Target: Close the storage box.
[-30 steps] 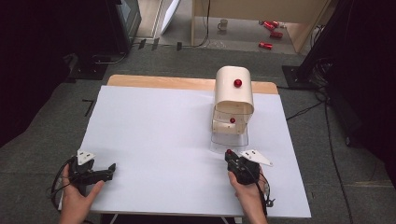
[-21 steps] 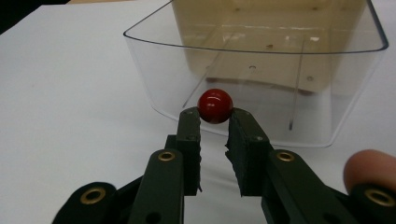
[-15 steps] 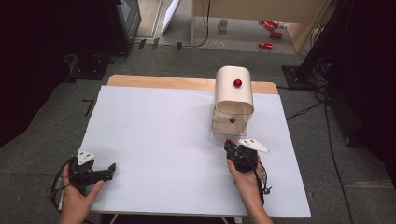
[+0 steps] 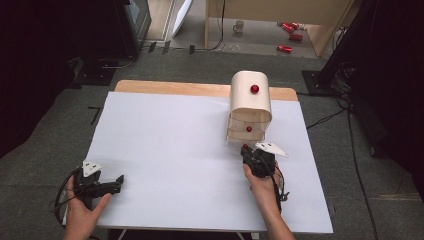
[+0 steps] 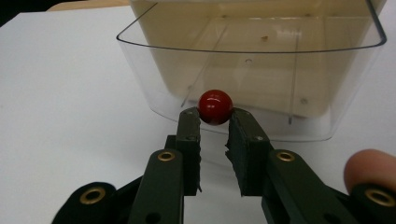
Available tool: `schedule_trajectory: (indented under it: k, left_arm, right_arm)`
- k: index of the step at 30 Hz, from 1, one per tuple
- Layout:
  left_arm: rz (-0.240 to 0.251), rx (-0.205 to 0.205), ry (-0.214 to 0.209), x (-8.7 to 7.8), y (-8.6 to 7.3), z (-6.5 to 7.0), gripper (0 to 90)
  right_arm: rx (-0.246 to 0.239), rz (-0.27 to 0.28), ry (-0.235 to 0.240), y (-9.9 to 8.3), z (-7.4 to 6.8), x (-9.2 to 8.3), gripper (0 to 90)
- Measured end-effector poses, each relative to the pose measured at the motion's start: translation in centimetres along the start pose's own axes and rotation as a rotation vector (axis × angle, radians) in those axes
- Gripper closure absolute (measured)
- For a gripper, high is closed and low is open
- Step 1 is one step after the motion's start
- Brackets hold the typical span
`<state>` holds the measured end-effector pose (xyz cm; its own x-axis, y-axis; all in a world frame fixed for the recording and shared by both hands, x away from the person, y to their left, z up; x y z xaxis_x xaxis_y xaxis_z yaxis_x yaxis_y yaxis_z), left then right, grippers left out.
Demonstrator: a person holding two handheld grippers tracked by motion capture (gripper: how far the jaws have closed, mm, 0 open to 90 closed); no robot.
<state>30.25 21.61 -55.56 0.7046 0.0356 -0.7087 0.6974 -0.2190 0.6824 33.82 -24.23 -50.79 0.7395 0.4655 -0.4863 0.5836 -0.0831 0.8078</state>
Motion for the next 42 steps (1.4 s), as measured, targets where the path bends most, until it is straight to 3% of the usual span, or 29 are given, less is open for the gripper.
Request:
schedule_trajectory:
  k: [16,37,40,42]
  left_arm:
    - [0.0,0.0,0.0,0.0,0.0,0.0,0.0]
    - [0.0,0.0,0.0,0.0,0.0,0.0,0.0]
    - [0.0,0.0,0.0,0.0,0.0,0.0,0.0]
    - [0.001,0.0,0.0,0.0,0.0,0.0,0.0]
  right_arm:
    - [0.022,-0.007,-0.011,0.1,1.1,1.5,75.5]
    - [0.032,0.005,-0.003,0.3,1.6,2.2,74.6]
    - [0.032,0.006,-0.005,0.2,1.8,2.1,69.6]
    - [0.042,0.006,-0.013,0.2,1.9,2.0,60.2]
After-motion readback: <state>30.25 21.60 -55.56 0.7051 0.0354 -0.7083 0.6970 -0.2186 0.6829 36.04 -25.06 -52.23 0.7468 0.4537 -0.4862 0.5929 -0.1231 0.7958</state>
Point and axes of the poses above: each handheld gripper's, and its own axes: x roughly forward along the jaws, y roughly out of its top, z roughly to its right, the point moved 8 cm from there along x, roughly forward along the jaws, and after that the axes turned 12 degrees about y, right-handed, at the moved point
